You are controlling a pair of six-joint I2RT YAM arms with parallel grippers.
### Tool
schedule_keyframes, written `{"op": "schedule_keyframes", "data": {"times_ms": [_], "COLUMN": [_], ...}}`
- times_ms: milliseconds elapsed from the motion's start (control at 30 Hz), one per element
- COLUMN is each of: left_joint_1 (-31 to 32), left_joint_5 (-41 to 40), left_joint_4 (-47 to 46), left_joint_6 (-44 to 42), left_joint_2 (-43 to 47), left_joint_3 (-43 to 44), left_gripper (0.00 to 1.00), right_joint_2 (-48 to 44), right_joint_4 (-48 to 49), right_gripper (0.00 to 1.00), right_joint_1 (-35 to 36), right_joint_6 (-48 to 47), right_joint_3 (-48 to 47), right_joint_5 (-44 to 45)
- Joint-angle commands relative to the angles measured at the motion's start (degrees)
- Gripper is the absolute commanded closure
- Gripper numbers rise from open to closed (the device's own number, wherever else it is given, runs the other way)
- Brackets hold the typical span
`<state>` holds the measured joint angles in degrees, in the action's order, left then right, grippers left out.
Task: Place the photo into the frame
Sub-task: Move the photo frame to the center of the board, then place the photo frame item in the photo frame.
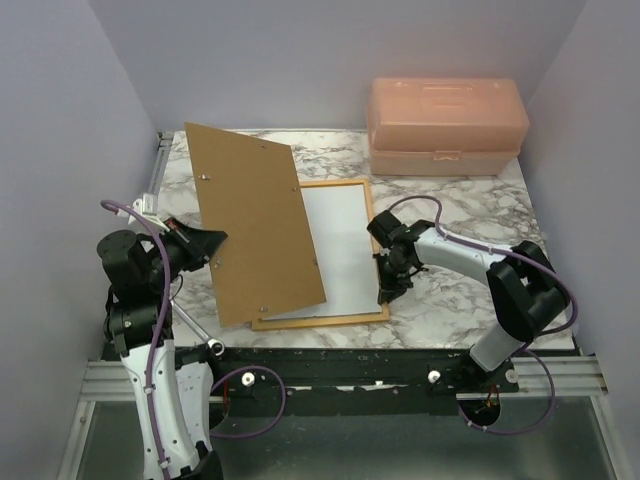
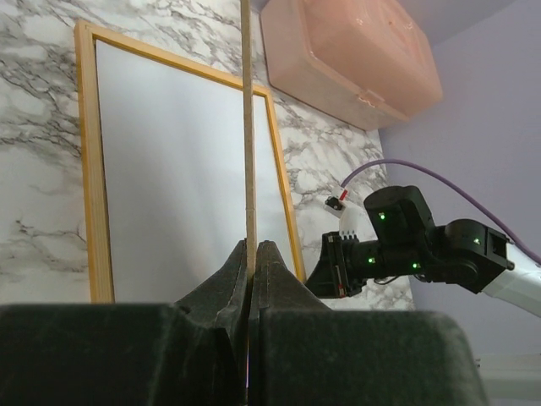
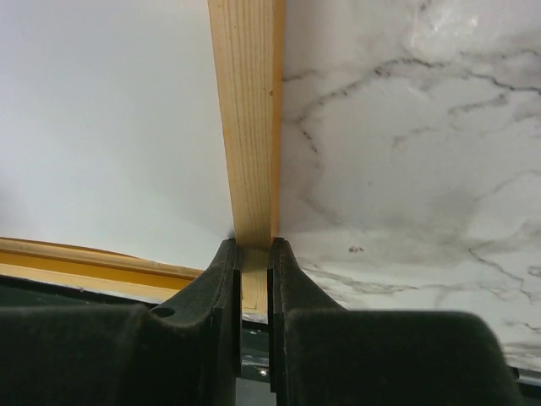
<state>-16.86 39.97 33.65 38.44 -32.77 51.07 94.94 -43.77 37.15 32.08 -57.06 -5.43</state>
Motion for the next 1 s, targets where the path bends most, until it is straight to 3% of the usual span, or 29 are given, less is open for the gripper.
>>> {"op": "schedule_keyframes", "data": {"times_ms": [0,67,100,167,233,333,667,967], "left_joint_1": [-0.34,-0.34,-0.37,-0.38,-0.36,-0.34,-0.23,4.34], "left_joint_5": [5.95,7.36,8.25,9.75,10.85,12.52,15.48,13.74], "left_joint_4": [-6.68,-7.66,-8.24,-9.62,-11.48,-15.58,-29.76,-38.88], "left_joint_6": [2.93,3.76,4.19,5.38,7.03,10.46,18.95,21.06], "left_joint_2": [0.09,-0.22,-0.42,-0.87,-1.14,-1.03,-3.84,-11.78], "left_joint_3": [-1.70,-2.96,-3.67,-5.24,-7.12,-10.50,-21.09,-23.39], "left_gripper": [1.00,1.00,1.00,1.00,1.00,1.00,1.00,1.00], "right_joint_2": [-3.22,-3.61,-3.56,-3.28,-2.80,-2.08,-2.96,-0.56], "right_joint_4": [-3.48,-4.21,-4.54,-4.76,-4.43,-2.85,2.79,7.78], "right_gripper": [0.96,0.91,0.83,0.57,0.44,0.37,0.33,0.37], "right_joint_1": [0.36,0.38,0.38,0.31,-0.12,-2.46,-17.81,-23.53], "right_joint_6": [1.05,1.10,1.07,1.06,1.27,1.43,-1.67,-2.09], "right_joint_3": [0.61,-1.52,-2.98,-5.50,-7.52,-8.81,-4.30,-0.11], "right_joint_5": [-1.10,-0.61,-0.75,-1.95,-4.36,-10.25,-25.72,-31.31]}}
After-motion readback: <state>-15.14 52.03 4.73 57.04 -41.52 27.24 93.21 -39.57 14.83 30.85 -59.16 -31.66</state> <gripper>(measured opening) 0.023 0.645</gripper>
